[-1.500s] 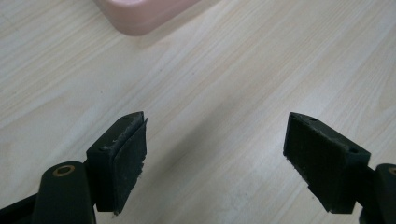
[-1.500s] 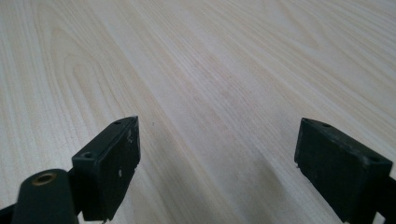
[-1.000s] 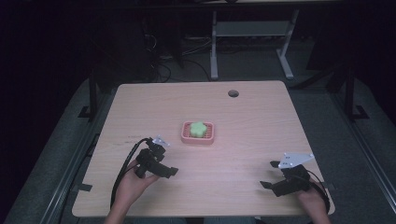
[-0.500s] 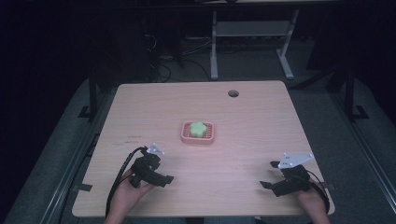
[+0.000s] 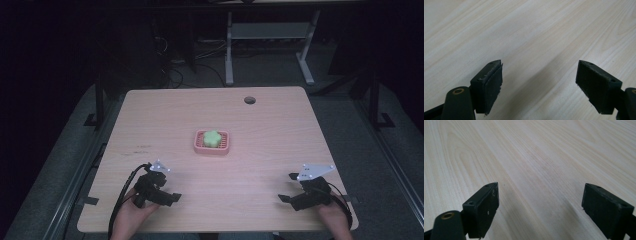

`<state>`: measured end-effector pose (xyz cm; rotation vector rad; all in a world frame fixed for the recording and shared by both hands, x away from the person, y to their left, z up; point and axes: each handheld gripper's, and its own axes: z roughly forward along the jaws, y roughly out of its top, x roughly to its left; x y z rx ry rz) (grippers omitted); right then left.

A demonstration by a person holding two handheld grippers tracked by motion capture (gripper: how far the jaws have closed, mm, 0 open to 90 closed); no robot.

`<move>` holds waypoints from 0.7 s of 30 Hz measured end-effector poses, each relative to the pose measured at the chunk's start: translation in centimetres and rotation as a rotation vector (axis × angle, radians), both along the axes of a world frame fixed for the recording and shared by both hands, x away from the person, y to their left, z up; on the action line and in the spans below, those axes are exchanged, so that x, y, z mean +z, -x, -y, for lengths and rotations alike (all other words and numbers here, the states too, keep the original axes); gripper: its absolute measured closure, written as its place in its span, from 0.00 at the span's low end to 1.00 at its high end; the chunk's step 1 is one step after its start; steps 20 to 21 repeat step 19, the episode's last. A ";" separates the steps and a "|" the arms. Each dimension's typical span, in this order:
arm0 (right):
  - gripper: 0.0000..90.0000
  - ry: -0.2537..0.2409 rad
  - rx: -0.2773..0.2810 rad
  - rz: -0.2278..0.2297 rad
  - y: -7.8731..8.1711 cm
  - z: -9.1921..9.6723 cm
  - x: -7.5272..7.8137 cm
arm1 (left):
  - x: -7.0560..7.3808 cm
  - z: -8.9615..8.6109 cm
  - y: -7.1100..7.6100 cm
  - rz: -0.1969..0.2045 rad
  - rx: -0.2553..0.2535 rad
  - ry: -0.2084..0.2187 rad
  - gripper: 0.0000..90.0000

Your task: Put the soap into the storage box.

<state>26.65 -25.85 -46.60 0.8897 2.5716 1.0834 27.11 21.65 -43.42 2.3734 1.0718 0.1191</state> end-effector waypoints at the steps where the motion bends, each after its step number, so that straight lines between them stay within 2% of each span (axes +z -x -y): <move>1: 0.15 0.000 0.001 0.001 0.0 0.0 0.0 | -0.1 0.0 0.1 -0.003 0.003 0.002 0.24; 6: 0.15 -0.005 0.000 0.008 0.0 0.1 0.1 | -0.7 -0.1 0.8 -0.001 0.009 -0.003 0.24; 9: 0.15 -0.009 0.003 0.012 0.0 0.1 0.2 | -0.7 0.1 1.5 0.014 0.002 -0.028 0.24; 17: 0.15 -0.008 0.020 0.021 0.1 -0.2 0.5 | -0.6 0.0 1.8 0.058 0.007 -0.019 0.24; 21: 0.15 -0.008 0.022 0.022 0.1 -0.2 0.5 | -0.6 -0.1 1.8 0.058 0.015 -0.010 0.24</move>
